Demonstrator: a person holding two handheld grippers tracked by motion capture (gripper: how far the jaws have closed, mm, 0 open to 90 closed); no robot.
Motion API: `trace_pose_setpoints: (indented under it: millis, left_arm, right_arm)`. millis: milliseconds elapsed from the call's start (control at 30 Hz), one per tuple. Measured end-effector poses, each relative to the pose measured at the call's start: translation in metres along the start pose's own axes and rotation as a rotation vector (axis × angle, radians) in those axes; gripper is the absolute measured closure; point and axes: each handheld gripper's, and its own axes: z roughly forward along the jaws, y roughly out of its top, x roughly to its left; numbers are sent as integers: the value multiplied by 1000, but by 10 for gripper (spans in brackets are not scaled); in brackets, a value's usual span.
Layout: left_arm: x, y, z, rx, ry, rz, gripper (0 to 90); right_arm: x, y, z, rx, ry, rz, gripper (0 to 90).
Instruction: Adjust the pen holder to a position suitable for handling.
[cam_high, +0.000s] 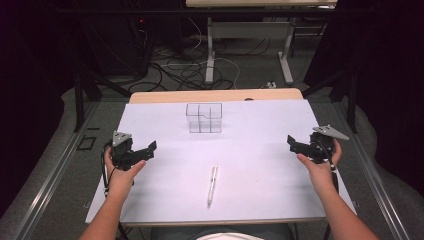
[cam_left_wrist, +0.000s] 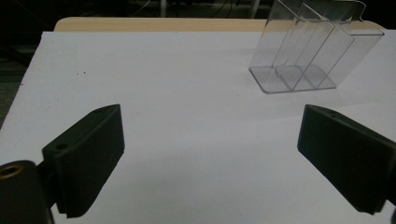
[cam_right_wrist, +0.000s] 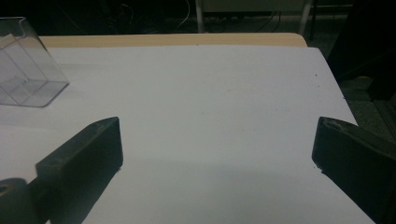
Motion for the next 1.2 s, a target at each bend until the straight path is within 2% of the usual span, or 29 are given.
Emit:
trace_pose_setpoints:
  millis: [67,133,167,233,333,400,567,667,833,900,1067,1133,1200]
  left_arm:
    - [-1,3,0,-2,5,0,113]
    - [-3,8,-1,-15,11,-4,159]
    - [-3,11,-1,-16,9,-10,159]
    - [-5,16,0,-27,5,-28,167]
    - [-8,25,2,-19,0,-53,224]
    - [-11,31,6,-24,-1,-53,243]
    - [-23,51,13,-41,5,-34,402]
    - [-28,65,18,-49,4,-15,460]
    - [-35,81,30,-45,15,15,508]
    - [-38,86,36,-49,39,27,509]
    - [-45,95,50,-25,54,35,543]
    - [-48,98,55,-19,32,24,580]
    - [-51,102,60,-16,39,47,595]
  right_arm:
    - [2,1,-1,-12,-2,-14,31]
    - [5,1,-3,-17,0,-2,45]
    - [5,2,-2,-33,-1,-26,53]
    - [7,2,-1,-38,2,-33,64]
    - [8,0,3,-26,-1,-49,64]
    - [10,-1,6,-15,-1,-49,64]
    - [13,-1,7,-4,19,-52,74]
    - [13,-1,6,-5,23,-59,92]
    - [14,-3,6,8,24,-44,118]
    - [13,-4,6,2,30,-39,127]
    - [12,-4,5,4,29,-32,138]
    - [12,-5,4,7,32,-29,139]
    - [12,-5,4,13,33,-31,139]
